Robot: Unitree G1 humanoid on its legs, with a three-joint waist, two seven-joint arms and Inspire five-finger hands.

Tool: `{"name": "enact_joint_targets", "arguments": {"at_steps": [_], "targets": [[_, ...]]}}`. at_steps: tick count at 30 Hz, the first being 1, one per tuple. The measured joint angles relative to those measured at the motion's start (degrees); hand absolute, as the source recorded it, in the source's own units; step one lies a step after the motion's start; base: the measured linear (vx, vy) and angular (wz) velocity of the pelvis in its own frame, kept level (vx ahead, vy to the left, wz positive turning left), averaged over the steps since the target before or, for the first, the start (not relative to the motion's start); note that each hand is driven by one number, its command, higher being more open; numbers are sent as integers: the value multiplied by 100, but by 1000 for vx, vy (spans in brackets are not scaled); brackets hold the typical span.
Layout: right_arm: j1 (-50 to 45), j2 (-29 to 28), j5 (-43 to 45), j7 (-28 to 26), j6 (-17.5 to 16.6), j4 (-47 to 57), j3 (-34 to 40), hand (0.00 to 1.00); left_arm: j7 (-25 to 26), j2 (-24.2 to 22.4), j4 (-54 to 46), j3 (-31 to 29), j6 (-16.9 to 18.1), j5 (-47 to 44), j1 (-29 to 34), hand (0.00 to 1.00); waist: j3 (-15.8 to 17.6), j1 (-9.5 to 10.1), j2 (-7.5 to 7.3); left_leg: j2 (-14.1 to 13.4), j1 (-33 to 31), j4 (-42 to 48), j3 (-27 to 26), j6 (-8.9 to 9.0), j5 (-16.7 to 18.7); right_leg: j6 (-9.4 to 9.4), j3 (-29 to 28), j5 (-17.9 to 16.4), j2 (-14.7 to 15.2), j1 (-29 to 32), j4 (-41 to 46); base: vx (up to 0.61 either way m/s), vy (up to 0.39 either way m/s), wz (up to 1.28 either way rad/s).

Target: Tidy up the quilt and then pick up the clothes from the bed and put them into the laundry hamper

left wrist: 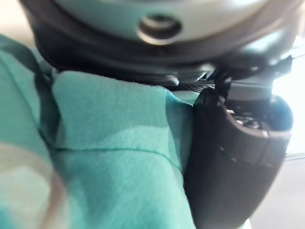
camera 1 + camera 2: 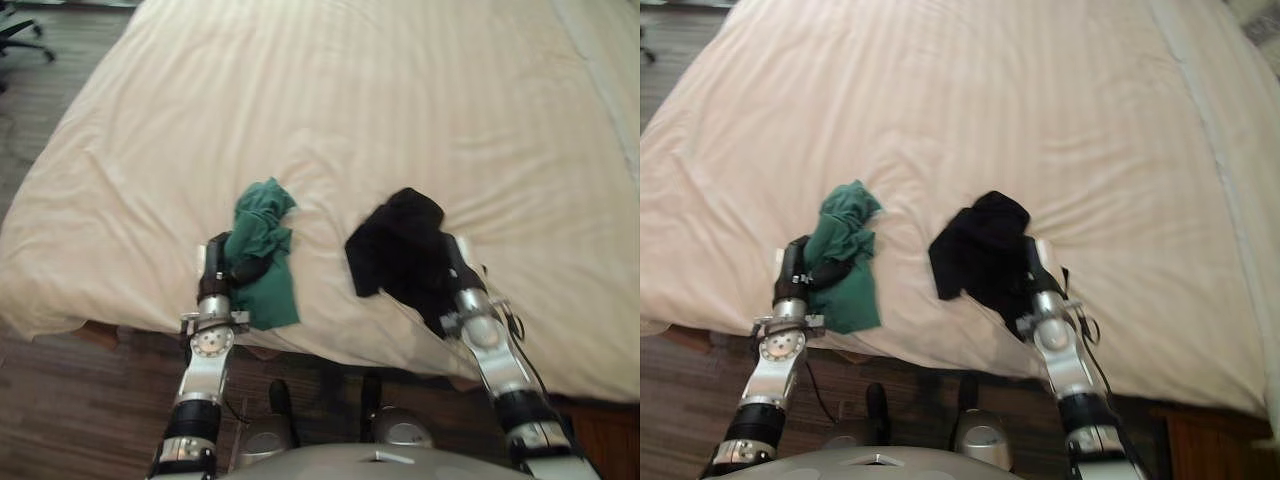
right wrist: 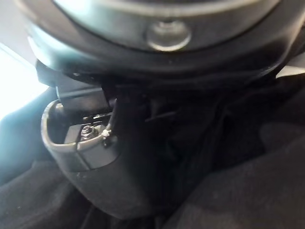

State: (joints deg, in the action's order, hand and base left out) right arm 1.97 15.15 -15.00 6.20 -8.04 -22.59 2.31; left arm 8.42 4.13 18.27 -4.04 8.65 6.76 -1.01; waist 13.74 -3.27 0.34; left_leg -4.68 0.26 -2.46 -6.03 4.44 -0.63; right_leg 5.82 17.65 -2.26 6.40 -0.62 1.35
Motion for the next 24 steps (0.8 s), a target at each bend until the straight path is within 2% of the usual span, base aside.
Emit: {"name": "enact_joint_targets", "arguments": {"at_steps": [1,2,3,4,5,6,7,9,11,12,13,14,15,16,17,18,19,20,21,23,24], "targets": [[-347,-43,256,35,-1,162,177,0,-119,-59,-72,162,2,-132,98,0,-40,-13,-36,45,-12,28,273,-11,10,-83,-212,-418,64,189,747,158,-36,112],[-562,-47,332,42,-2,293,261,0,-168,-73,-113,233,4,-237,136,0,-61,-19,-55,66,-30,52,431,-21,18,-192,-540,-569,73,322,1114,251,-105,155],[-1265,-190,534,51,-9,671,472,0,-290,-104,-228,416,3,-530,222,0,-172,-27,-56,54,-204,137,896,-25,18,-402,-1841,-964,-100,767,1934,165,-82,122],[-1346,-223,553,52,-9,722,493,0,-307,-109,-266,427,4,-593,253,0,-189,-22,-98,51,-208,140,941,-24,16,-405,-2113,-1037,-133,796,2050,214,-201,131],[-1635,-390,785,59,-8,898,515,0,-362,-162,-371,415,21,-921,419,0,-275,-22,-294,142,-207,162,1034,-21,19,-332,-2866,-1316,-196,801,2281,71,-188,63],[-1763,-454,944,78,-11,968,515,0,-369,-200,-418,405,24,-1093,479,0,-316,-25,-360,201,-242,234,1108,6,41,-327,-3038,-1440,-183,692,2211,93,-300,86],[-2032,-560,1187,114,-30,1140,516,0,-394,-322,-496,358,23,-1304,583,0,-386,-16,-487,304,-378,481,1212,80,125,-272,-2999,-1523,-104,323,1842,46,-287,69],[-2317,-691,1464,121,-42,1360,498,0,-421,-433,-694,262,-4,-1548,851,0,-377,8,-489,282,-421,733,1280,88,131,-261,-2670,-1521,-90,-4,1509,7,-230,55],[-2635,-644,1605,133,-75,1583,471,0,-487,-648,-862,267,-38,-1837,1198,0,-363,140,-393,265,-484,924,1308,93,127,-266,-2415,-1517,-106,-323,1179,-35,-129,54],[-2760,-579,1646,181,-117,1688,476,0,-500,-715,-945,384,-118,-2028,1321,0,-351,140,-298,273,-669,1081,1326,131,80,-275,-2141,-1511,-108,-369,1112,-72,-82,77],[-2830,-573,1672,218,-139,1736,494,0,-520,-727,-961,415,-150,-2098,1341,0,-349,138,-265,297,-803,1162,1205,110,13,-282,-1969,-1507,-90,-372,1097,-124,-81,122],[-2905,-588,1799,328,-145,1787,502,0,-556,-742,-993,434,-232,-2221,1406,0,-330,136,-228,257,-973,1236,550,-177,-104,-320,-1597,-1468,-21,-394,1087,-128,-27,126],[-2944,-609,1826,410,-130,1824,502,0,-552,-771,-1054,393,-246,-2250,1579,0,-335,135,-156,9,-986,1273,-622,-900,289,-348,-1276,-1425,-96,-467,1038,-138,-18,117],[-2935,-668,1828,431,-114,1827,495,0,-534,-781,-1102,334,-252,-2252,1698,0,-323,159,-167,-122,-1001,1342,-975,-907,363,-356,-1157,-1420,-119,-488,1040,-89,-4,119],[-3033,-745,1855,494,-110,1857,500,0,-472,-809,-1108,303,-276,-2302,1898,0,-303,148,-130,-312,-1034,1429,-1492,-954,542,-332,-792,-1352,-151,-577,1015,-86,-47,149],[-3154,-765,1868,573,-116,1857,524,0,-468,-807,-1102,321,-286,-2314,2009,0,-310,130,-111,-331,-1114,1416,-1592,-872,720,-330,-325,-1281,-129,-671,952,-67,-31,191],[-3177,-806,1868,604,-118,1834,609,0,-467,-809,-1082,326,-285,-2339,2092,0,-317,127,-92,-296,-1215,1344,-1604,-889,819,-375,10,-1214,-103,-670,921,-67,-1,170],[-3168,-864,1866,616,-120,1809,684,0,-463,-804,-1040,312,-284,-2418,2129,0,-340,129,-145,-271,-1243,1303,-1663,-889,847,-428,173,-1167,-5,-659,840,-44,100,158],[-3157,-971,1866,697,-162,1780,812,0,-393,-747,-957,256,-273,-2505,2145,0,-396,152,-266,-357,-1607,1776,-1853,-1063,980,-454,494,-1211,126,-651,648,-33,106,127],[-3078,-964,1866,860,-161,1723,1048,0,-250,-779,-598,196,-345,-2692,2220,0,-380,138,-50,-752,-1861,2578,-1880,-1089,941,-382,906,-1178,136,-662,754,7,205,110],[-3221,-871,1863,926,-166,1676,1186,0,-250,-814,-528,360,-389,-2715,2494,0,-480,77,193,-822,-1686,2159,-1685,-736,176,-284,1059,-1212,-35,-798,825,51,233,102]]}}
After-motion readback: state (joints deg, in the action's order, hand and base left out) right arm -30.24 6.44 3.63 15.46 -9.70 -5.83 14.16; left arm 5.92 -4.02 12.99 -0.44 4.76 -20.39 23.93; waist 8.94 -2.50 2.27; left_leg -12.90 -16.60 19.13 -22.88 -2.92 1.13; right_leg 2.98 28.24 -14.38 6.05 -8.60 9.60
